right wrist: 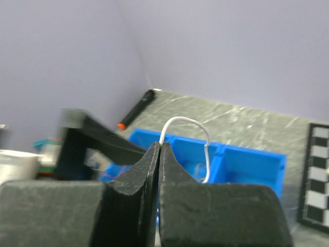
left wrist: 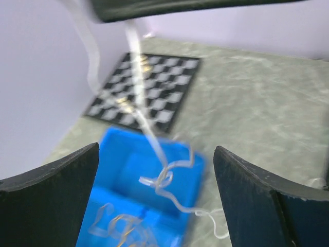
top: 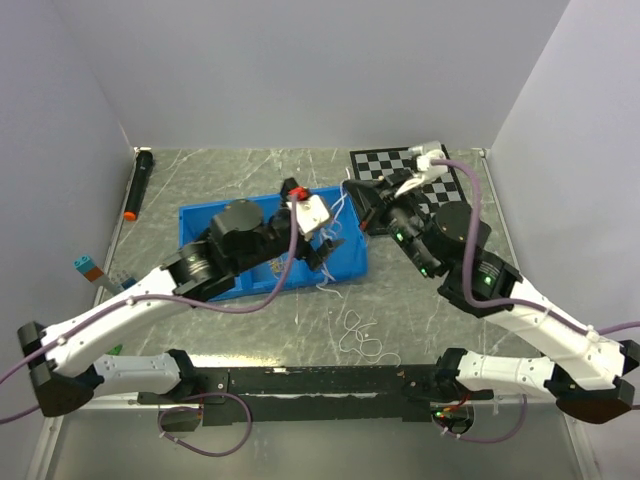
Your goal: Untangle the cables
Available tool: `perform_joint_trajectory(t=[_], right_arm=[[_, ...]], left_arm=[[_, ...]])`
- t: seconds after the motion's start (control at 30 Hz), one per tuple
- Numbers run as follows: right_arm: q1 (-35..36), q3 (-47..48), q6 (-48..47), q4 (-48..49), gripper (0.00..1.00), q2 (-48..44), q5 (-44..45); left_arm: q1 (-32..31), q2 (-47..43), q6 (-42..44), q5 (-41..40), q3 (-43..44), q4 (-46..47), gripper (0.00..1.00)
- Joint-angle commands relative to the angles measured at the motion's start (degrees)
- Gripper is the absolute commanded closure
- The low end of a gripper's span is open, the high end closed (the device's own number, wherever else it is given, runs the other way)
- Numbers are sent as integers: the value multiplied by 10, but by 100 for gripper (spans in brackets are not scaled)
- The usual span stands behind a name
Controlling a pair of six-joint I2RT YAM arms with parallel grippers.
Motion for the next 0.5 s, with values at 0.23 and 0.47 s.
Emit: perform_joint_trajectory(t=[0.23,0.47], right_arm=[[-75,24,-68,65,100,97,-46],[-109,26,-74,63,100,166,-62]], left_arm=[[111,-103,89,-106,88,-142,3],[117,-128,114,-151,127,-142,3]])
